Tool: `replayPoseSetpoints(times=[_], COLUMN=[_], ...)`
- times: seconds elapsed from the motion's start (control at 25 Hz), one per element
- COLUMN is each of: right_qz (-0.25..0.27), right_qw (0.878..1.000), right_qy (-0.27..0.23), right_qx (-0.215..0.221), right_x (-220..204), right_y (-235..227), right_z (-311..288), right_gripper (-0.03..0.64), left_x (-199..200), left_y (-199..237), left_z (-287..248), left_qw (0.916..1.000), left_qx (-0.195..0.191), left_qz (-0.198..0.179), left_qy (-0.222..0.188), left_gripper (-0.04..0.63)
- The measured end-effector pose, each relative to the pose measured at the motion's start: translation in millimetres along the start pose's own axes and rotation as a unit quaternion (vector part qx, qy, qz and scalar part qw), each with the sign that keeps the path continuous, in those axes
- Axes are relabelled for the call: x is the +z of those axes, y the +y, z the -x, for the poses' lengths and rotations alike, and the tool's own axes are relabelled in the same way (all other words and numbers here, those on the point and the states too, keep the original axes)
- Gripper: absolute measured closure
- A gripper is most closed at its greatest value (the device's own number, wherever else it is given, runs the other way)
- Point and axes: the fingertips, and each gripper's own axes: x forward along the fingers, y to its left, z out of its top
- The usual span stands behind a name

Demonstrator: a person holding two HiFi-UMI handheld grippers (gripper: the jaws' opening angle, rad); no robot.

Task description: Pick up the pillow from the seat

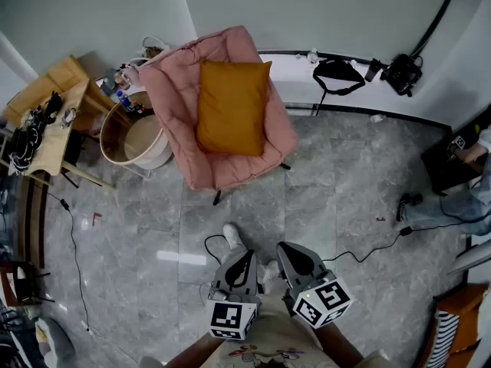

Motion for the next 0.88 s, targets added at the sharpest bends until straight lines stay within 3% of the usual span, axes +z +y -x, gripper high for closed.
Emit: replayPoseSetpoints(times=[0.16, 0.32, 0.48, 0.6, 0.76, 0.88], right_qz=[-0.003, -0.010, -0.055, -0.045, -0.029, -0.010], right_qw=[1.000, 1.000, 0.998, 0.998, 0.999, 0.999], right_qy=[-0.007, -0.005, -0.028, -0.038, -0.040, -0.043], right_qx=[-0.009, -0.016, -0.018, -0.021, -0.007, -0.001], right_x=[-5.7, -14.1, -12.5, -6.1, 1.2, 3.1], right_y=[24.6, 31.0, 31.1, 47.3, 83.1, 118.5], right_z=[15.5, 17.0, 5.2, -19.3, -65.7, -97.5], right_gripper=[0.597, 0.597, 0.597, 0.597, 0.597, 0.597], left_x=[-16.3, -14.2, -5.0, -3.0, -11.8, 9.4], left_y=[-4.9, 1.4, 11.7, 40.0, 93.9, 129.5], left_z=[25.6, 27.3, 29.0, 34.5, 28.1, 38.0], left_qw=[0.9996, 0.9997, 0.9994, 0.9992, 0.9978, 0.9978], left_qx=[-0.011, -0.013, -0.025, -0.033, -0.035, -0.059], left_qz=[-0.007, 0.000, -0.021, -0.020, 0.016, 0.018], left_qy=[0.024, 0.023, 0.014, 0.014, 0.055, 0.022], left_gripper=[0.591, 0.591, 0.591, 0.591, 0.591, 0.591])
